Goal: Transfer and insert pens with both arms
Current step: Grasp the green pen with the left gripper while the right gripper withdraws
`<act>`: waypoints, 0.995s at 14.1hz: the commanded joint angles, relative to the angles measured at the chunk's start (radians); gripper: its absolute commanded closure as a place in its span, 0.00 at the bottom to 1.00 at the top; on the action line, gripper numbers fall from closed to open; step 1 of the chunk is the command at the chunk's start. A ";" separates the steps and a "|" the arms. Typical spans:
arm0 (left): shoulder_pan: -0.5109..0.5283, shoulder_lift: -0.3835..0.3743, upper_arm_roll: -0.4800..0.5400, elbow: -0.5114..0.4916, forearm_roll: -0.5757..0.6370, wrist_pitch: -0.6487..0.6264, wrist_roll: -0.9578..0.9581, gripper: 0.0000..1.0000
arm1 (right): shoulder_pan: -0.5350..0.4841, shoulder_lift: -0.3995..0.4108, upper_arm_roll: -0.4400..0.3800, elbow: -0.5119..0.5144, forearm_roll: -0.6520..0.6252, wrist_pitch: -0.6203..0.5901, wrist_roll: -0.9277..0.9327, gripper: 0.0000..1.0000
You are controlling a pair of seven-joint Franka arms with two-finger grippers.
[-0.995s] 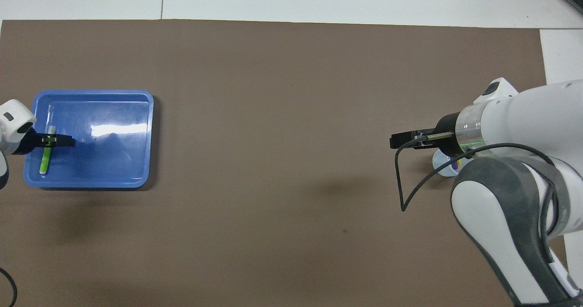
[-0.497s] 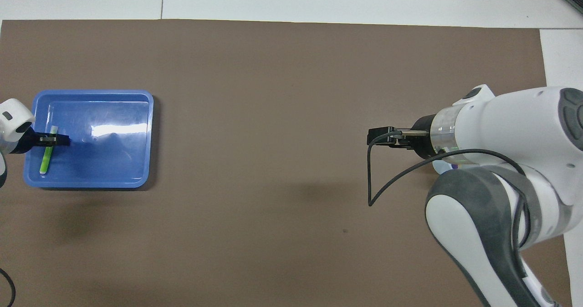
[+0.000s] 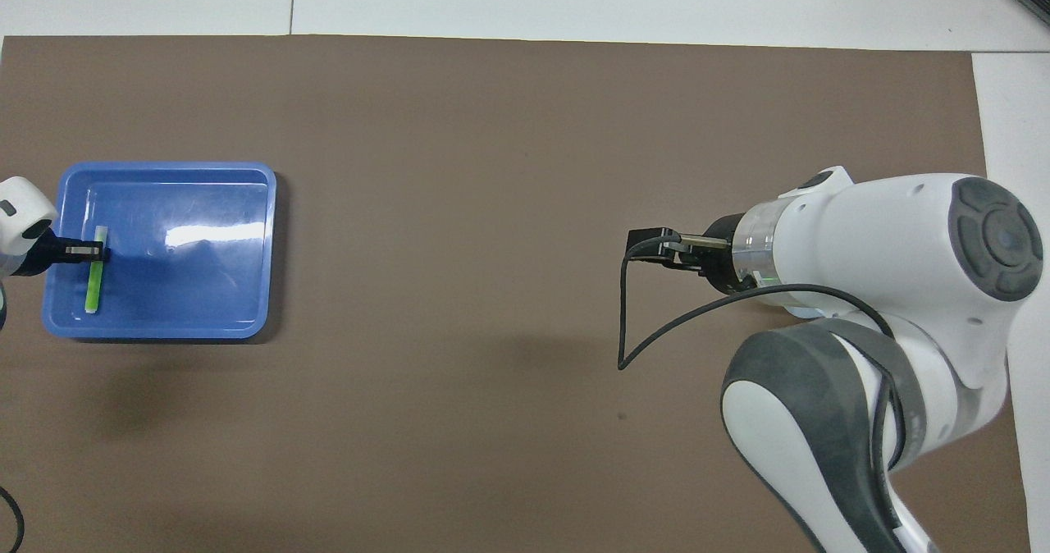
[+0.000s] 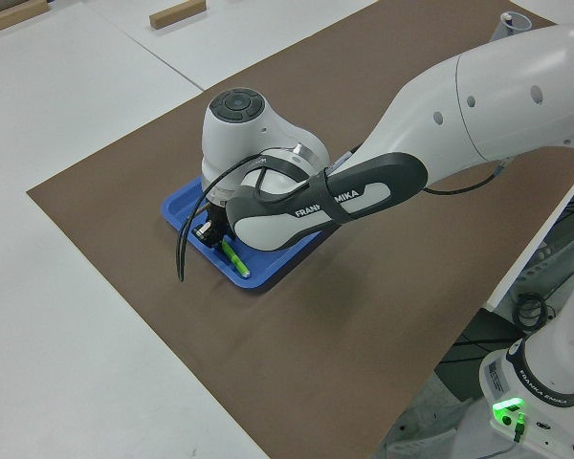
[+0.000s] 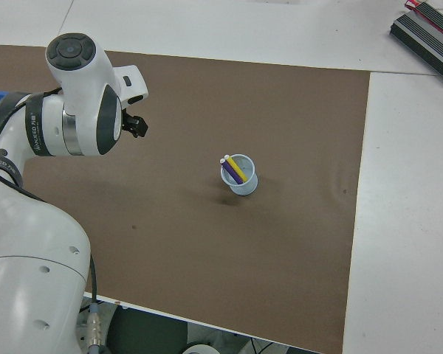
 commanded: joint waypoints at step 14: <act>-0.109 -0.083 -0.029 0.143 -0.056 -0.357 -0.369 1.00 | 0.059 0.009 0.017 -0.008 0.266 0.162 0.320 0.00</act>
